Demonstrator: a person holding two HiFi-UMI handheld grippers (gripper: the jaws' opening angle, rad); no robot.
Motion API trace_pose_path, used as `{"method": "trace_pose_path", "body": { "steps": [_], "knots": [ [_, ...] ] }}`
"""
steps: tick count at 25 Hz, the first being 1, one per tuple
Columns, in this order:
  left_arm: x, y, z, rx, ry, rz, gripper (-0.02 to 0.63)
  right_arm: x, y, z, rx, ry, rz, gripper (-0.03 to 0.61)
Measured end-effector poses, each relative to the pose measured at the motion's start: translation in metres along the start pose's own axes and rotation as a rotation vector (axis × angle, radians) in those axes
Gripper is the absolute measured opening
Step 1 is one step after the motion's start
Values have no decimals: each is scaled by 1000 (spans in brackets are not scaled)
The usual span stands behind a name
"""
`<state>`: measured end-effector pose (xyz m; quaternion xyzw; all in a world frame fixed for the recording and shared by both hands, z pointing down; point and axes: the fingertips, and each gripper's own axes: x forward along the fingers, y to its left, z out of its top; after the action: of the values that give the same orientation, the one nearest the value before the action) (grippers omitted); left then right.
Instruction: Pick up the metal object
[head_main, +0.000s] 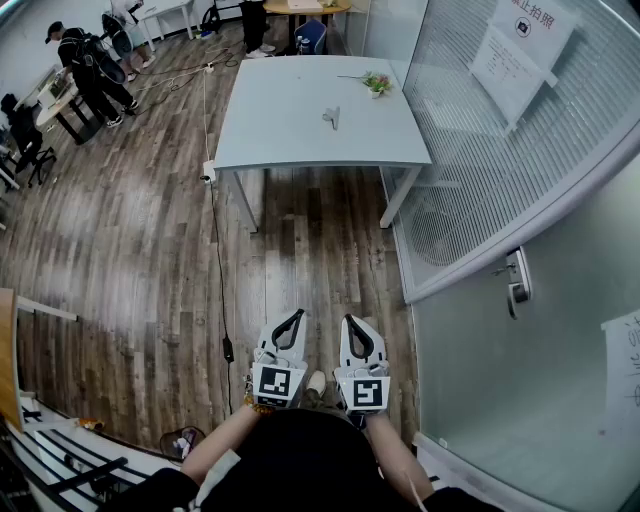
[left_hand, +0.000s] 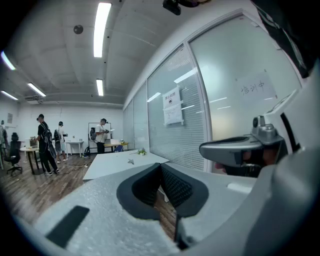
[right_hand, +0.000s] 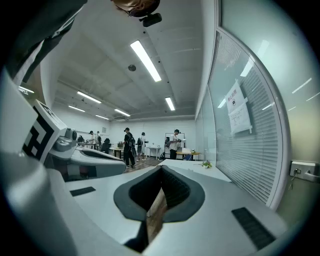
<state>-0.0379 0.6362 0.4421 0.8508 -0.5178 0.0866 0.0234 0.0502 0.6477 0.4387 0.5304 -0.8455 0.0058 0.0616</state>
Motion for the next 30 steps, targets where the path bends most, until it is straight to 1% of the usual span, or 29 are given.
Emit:
{"method": "trace_pose_path", "body": {
  "steps": [4,10,15,18,24,30],
  "knots": [
    [3,1,-13,-5,16,15,6,7,-1,-10,-6,13,22,0],
    [36,15,-19,-25,6,-16,6,30,-16,-8,25,-5,-19,2],
    [73,36,-1,-29,-43,-49,6,63,-28,8,-8,2,-56,2],
    [95,56,10,-29,-64,-64,6,92,-33,18,-33,4,-66,2],
    [124,106,19,-46,-88,-59,6,149,-27,43,-61,-10,-83,2],
    [143,152,22,-70,-100,-59,6,201,-18,49,-86,-9,-81,2]
  ]
}}
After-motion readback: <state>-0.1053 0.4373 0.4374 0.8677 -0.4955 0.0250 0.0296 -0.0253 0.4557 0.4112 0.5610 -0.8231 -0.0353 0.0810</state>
